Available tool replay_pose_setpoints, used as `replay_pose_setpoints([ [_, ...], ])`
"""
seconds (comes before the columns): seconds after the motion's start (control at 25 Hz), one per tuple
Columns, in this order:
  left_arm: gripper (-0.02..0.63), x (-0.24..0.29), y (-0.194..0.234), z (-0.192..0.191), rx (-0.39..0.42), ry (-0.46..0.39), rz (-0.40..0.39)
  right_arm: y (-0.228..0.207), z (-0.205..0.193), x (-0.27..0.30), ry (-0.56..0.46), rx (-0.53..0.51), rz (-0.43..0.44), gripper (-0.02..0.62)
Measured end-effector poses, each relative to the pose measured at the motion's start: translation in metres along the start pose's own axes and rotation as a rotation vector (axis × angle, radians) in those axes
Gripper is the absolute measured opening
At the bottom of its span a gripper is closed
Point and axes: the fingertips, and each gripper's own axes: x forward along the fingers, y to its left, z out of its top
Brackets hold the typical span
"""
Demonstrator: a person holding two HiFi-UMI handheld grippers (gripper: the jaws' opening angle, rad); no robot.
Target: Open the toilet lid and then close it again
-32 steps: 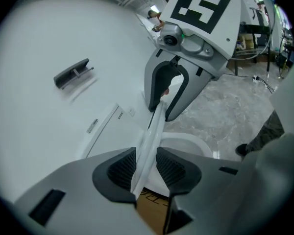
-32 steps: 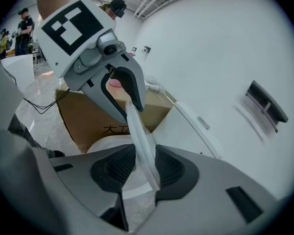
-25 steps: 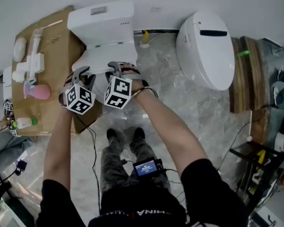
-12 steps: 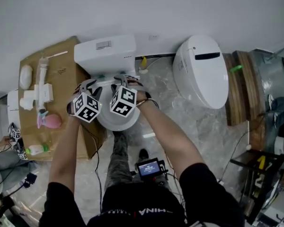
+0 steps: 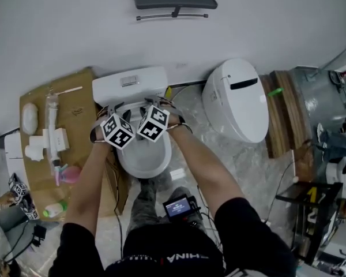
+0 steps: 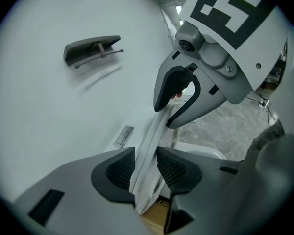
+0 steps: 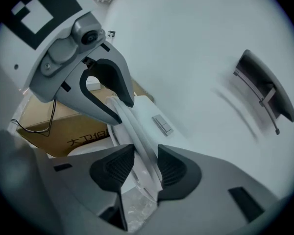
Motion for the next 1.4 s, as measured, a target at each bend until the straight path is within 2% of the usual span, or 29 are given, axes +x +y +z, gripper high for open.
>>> replay_pose_setpoints([
  [0.32, 0.143, 0.017, 0.03, 0.009, 0.022, -0.046, 0.026, -0.029, 0.014, 0.016, 0.004, 0.022, -0.006, 0.15],
  [0.88, 0.149, 0.048, 0.071, 0.02, -0.007, 0.004, 0.009, -0.068, 0.031, 0.047, -0.042, 0.001, 0.061, 0.15],
  [1.12, 0.158, 0.048, 0.07, 0.021, -0.007, -0.004, 0.04, -0.068, 0.031, 0.046, -0.069, -0.03, 0.081, 0.15],
  [1.28, 0.158, 0.043, 0.07, 0.019, 0.026, 0.003, 0.092, -0.065, 0.031, 0.045, -0.059, -0.03, 0.098, 0.15],
  [1.4, 0.156, 0.036, 0.07, 0.021, 0.008, -0.001, 0.114, -0.067, 0.031, 0.043, -0.055, -0.039, 0.101, 0.15],
])
